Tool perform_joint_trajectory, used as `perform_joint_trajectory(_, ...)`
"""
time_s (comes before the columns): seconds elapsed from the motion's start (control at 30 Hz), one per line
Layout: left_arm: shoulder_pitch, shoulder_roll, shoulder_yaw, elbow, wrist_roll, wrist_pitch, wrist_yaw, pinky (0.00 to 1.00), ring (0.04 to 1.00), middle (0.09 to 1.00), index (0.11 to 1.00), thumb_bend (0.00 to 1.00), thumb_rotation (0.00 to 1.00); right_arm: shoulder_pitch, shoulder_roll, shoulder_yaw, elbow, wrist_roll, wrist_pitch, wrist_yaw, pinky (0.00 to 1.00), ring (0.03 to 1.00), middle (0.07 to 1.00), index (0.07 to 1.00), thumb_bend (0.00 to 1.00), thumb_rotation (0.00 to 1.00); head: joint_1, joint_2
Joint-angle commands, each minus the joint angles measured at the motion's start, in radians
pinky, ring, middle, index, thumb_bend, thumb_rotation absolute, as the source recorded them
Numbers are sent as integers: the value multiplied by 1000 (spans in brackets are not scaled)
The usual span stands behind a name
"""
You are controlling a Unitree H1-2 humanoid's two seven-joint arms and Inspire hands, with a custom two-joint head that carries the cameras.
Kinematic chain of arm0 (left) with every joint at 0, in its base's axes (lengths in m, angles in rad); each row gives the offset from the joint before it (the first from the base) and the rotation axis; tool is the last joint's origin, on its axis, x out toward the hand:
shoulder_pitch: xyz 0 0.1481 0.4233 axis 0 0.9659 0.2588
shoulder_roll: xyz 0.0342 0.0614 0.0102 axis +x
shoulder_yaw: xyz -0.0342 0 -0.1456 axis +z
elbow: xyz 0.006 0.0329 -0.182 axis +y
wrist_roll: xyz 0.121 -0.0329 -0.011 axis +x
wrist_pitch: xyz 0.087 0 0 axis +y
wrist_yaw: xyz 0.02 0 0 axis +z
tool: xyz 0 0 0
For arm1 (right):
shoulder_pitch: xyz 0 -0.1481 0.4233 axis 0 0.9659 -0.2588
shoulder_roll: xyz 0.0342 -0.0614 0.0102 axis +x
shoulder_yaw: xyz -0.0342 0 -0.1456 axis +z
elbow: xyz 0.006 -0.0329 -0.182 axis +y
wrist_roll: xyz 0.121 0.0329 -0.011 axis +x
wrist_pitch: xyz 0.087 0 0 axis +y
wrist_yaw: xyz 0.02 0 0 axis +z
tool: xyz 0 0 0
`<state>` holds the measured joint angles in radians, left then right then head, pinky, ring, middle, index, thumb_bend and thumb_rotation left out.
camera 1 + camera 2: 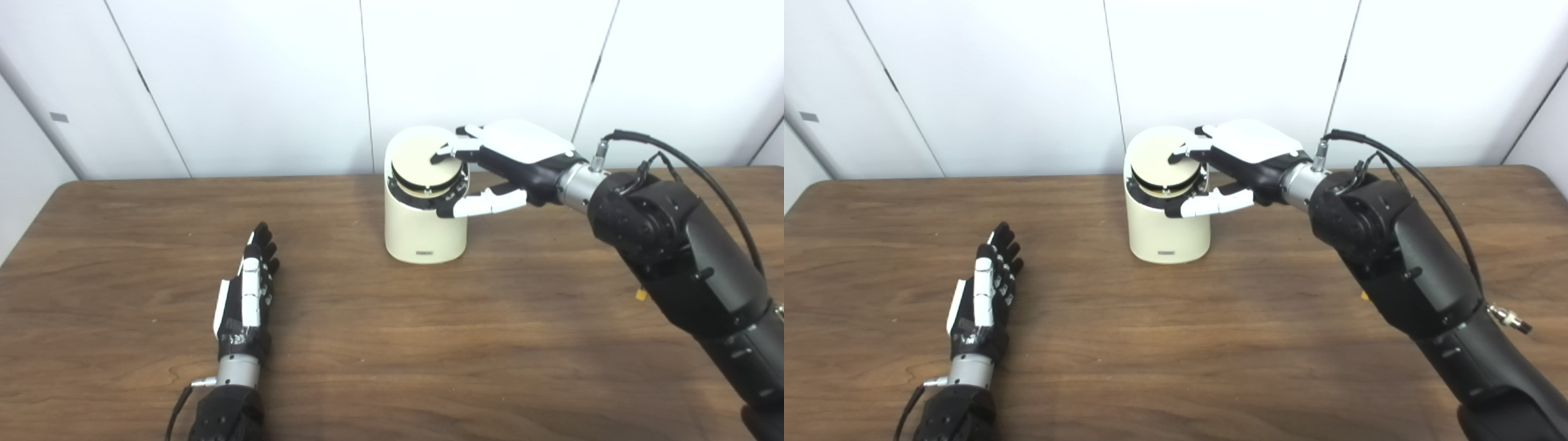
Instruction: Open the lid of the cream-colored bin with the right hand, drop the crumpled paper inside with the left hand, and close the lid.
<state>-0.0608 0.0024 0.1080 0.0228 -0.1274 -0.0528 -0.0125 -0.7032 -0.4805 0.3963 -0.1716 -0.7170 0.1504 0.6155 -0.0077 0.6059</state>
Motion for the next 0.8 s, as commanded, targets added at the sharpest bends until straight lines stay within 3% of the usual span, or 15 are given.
perform_joint_trajectory(0.0,19,-26,-18,26,-5,-13,-2,1000,1000,1000,1000,501,1000,-20,-17,-4,-35,-21,-23,-3,1000,1000,903,861,592,1000,0,1)
perform_joint_trajectory(0.77,21,-28,-16,10,-8,-1,1,1000,1000,1000,1000,507,1000,30,-27,11,-35,-175,-131,17,1000,1000,954,860,568,965,12,25)
